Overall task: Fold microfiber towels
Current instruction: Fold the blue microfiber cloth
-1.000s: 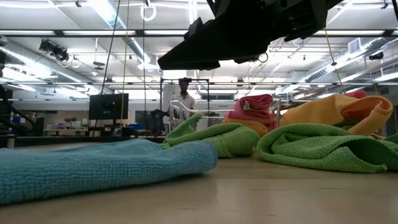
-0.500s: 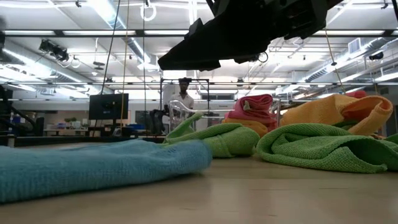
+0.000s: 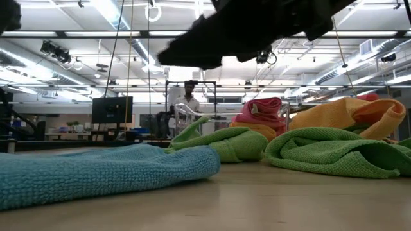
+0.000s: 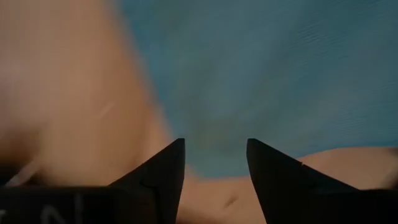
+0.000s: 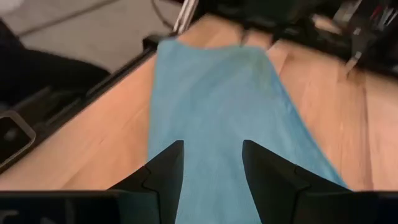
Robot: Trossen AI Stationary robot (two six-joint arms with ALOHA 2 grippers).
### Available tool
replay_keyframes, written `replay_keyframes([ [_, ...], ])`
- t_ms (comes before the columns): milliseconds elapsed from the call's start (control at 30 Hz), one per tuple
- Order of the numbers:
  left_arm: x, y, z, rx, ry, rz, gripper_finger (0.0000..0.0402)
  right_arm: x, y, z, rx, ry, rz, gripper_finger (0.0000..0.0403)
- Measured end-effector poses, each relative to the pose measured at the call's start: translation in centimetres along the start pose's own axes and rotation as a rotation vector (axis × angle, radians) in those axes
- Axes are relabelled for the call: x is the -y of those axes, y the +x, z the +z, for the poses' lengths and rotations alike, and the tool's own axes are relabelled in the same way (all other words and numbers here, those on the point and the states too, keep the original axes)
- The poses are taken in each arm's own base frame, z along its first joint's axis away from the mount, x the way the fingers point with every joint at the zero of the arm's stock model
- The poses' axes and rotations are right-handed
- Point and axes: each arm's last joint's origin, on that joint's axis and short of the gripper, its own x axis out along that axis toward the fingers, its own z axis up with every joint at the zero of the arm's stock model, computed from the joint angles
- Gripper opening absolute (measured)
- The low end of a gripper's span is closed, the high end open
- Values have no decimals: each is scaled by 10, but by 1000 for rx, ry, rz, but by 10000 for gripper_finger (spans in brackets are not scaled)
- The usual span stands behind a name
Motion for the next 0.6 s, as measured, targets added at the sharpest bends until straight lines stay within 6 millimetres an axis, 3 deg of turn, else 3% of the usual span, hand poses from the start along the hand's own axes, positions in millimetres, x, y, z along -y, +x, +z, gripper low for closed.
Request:
replay_keyframes([
  [167, 12, -1, 8, 137, 48, -91, 183, 5, 8, -8, -16, 13, -96, 172],
  [367, 7, -1, 15, 186, 23, -50, 177, 46, 10, -19, -52, 142, -196, 172],
  [600, 1, -2, 23, 185, -6, -39, 176, 71, 22, -27, -109, 195, -227, 172],
])
